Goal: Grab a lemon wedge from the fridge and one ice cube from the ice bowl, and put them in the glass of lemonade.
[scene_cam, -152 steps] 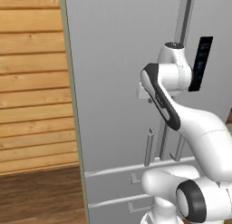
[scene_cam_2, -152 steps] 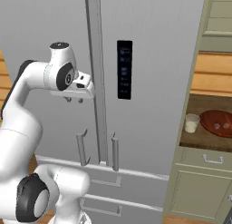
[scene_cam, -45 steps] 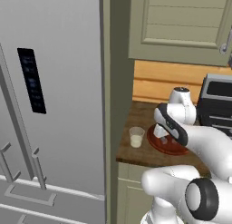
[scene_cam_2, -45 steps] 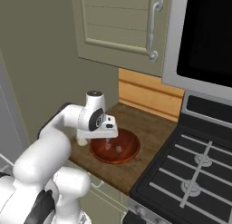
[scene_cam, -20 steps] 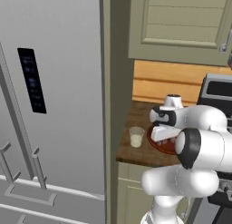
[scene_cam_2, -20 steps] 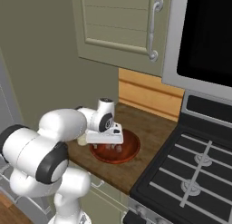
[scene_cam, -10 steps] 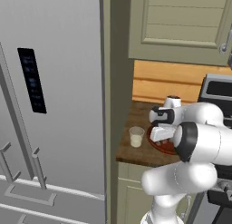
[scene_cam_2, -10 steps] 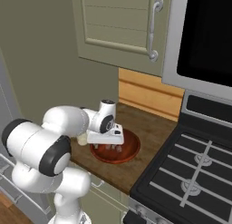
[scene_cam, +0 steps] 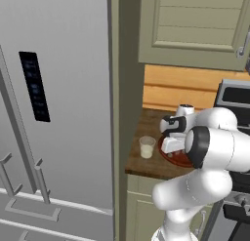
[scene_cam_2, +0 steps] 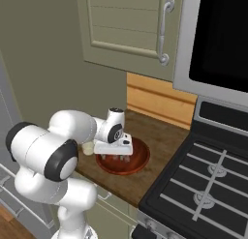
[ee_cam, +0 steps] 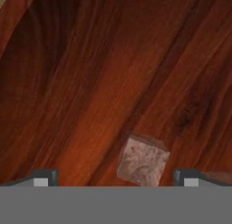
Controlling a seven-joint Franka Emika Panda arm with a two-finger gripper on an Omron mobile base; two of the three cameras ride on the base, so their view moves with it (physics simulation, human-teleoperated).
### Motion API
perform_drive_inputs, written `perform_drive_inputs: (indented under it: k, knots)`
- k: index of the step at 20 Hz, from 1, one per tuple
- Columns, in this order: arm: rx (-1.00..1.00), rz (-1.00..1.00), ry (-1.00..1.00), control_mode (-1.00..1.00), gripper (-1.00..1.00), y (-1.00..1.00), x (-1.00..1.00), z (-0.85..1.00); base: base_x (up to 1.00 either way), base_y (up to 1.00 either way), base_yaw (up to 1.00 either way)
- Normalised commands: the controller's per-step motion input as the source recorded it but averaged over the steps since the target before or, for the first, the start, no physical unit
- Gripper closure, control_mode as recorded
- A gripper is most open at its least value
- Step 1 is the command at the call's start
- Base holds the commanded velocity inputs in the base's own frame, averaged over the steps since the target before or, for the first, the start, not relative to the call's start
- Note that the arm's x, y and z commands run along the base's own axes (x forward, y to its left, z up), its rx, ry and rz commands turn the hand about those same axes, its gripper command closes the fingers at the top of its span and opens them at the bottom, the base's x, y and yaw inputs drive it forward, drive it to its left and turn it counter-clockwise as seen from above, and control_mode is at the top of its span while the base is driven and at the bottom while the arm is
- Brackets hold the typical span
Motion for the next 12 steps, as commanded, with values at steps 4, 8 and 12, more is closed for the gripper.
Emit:
perform_drive_inputs:
  k: [4,8,12]
  knots:
    - [0.00,0.00,0.00,-1.00,-1.00,0.00,0.01,0.00,0.00,0.00,0.00]
    - [0.00,0.00,0.00,-1.00,-1.00,-0.04,0.01,0.00,0.00,0.00,0.00]
    - [0.01,0.00,-0.04,-1.00,-1.00,-0.13,0.03,0.00,0.00,0.00,0.00]
